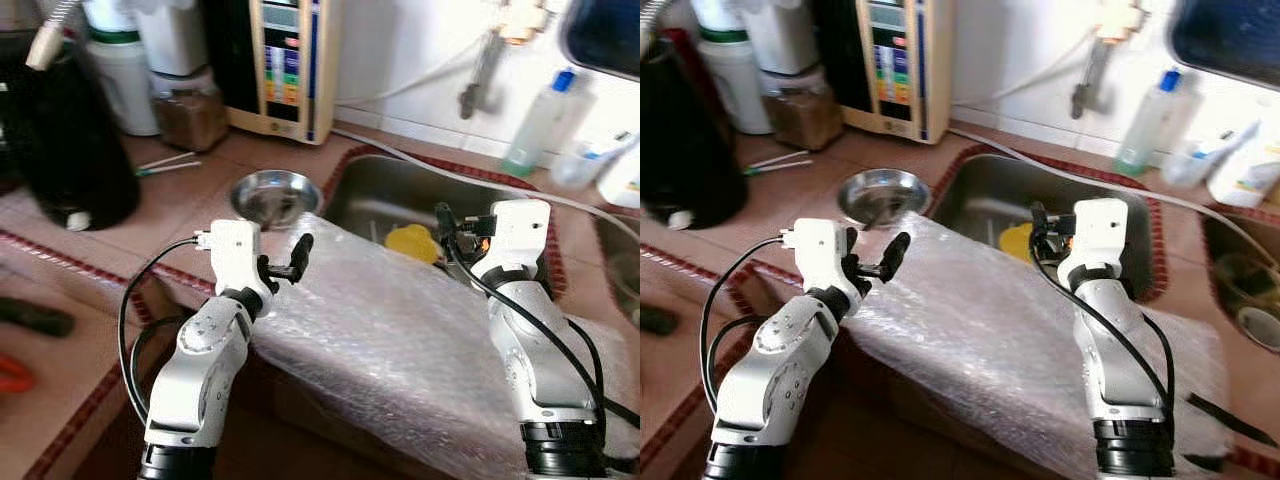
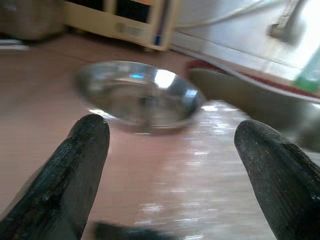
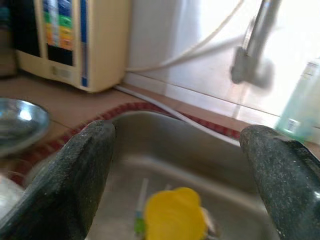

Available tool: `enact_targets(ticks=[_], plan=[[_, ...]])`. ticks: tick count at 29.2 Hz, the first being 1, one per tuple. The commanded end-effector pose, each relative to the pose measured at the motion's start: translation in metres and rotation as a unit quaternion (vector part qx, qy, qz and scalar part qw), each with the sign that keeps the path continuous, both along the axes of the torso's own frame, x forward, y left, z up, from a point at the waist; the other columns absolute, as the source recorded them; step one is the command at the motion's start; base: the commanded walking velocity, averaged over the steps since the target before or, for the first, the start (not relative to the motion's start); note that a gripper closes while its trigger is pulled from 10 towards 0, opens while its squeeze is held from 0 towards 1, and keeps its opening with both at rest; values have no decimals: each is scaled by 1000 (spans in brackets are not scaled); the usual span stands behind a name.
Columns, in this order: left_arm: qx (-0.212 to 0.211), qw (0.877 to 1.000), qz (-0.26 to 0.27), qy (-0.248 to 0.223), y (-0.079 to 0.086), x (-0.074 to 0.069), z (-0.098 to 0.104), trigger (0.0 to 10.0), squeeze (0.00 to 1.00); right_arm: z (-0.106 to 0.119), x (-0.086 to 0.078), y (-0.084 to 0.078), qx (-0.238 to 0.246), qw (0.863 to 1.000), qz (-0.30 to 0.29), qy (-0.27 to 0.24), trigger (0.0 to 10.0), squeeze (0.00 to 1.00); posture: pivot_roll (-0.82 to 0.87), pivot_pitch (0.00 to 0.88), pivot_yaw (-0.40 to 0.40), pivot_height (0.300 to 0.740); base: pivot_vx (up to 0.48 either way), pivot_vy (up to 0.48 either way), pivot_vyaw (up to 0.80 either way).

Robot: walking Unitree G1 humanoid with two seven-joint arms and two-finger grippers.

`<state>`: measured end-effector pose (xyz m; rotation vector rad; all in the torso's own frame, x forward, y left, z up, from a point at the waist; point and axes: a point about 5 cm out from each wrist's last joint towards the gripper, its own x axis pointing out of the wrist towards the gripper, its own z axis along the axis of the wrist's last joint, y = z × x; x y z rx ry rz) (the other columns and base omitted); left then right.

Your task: Kitchen organization

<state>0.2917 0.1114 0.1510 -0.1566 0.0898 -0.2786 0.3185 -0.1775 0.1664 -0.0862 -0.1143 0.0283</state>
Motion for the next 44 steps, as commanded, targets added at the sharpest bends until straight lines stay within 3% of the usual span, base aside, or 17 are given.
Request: enact_targets(ticks=[1,12,14,24,33,44], plan=[[-2,1000,-16,1,-8,3,3,10000,0,3,2,-6,-4,1000,-16,-5,10000,0,29,0,-25,740,0,360,0],[-2,1000,-21,2,-11,6,3,10000,0,4,3,-13,-10,1000,-27,-8,10000,0,23,0,-21,740,0,363,0],[9,1000,-21,-15,-11,6,4,10000,0,5,4,-15,-10,999,-30,-9,10000,0,23,0,-21,740,0,0,0],[-27,999,-31,-10,-15,9,5,10000,0,6,6,-20,-15,999,-40,-11,10000,0,21,0,-21,740,0,0,0],[-25,999,-43,-15,-18,9,5,10000,0,8,8,-22,-13,999,-45,-13,10000,0,22,0,-21,740,0,0,-672],[-27,999,-39,-11,-17,9,3,10000,0,8,8,-20,-14,999,-42,-13,10000,0,22,0,-22,740,0,-86,0]])
